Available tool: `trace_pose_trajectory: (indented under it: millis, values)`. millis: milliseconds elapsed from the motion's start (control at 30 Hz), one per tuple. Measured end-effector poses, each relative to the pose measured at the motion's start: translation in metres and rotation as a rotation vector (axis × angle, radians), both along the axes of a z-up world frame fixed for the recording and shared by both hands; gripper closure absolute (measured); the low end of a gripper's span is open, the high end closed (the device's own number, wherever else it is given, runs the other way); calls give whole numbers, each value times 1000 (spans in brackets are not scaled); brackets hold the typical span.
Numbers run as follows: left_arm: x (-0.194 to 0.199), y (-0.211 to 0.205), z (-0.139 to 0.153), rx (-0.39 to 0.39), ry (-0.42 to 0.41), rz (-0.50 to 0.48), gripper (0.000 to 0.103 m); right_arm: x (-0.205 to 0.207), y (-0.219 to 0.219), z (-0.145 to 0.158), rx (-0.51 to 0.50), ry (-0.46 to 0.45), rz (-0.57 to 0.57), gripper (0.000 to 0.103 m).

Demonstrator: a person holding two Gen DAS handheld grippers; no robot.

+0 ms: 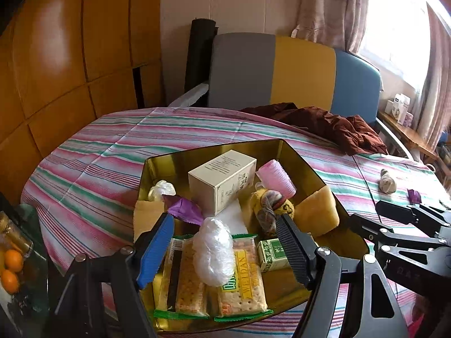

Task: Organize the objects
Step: 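Lower the cotton ball into the tray with the left tool while the right tool places the green box, then open both tools and move them back to the sock and purple packet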

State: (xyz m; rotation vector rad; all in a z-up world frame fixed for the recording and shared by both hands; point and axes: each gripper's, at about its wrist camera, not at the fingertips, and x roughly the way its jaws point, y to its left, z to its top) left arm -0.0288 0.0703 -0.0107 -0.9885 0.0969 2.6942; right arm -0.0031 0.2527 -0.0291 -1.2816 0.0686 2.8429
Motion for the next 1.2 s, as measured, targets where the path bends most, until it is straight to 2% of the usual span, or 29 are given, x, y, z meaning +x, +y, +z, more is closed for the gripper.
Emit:
trace_pose_trajectory:
  millis: [467, 767, 1200]
  values:
    - [7, 33, 9, -14, 11, -104, 20, 6, 36, 4, -19, -11, -60, 46]
    - [8, 64, 17, -25, 20, -185, 19, 10, 97, 9, -51, -24, -197, 46]
    - [15, 128, 18, -57, 9, -335, 19, 26, 195, 9, -78, -46, -407, 46]
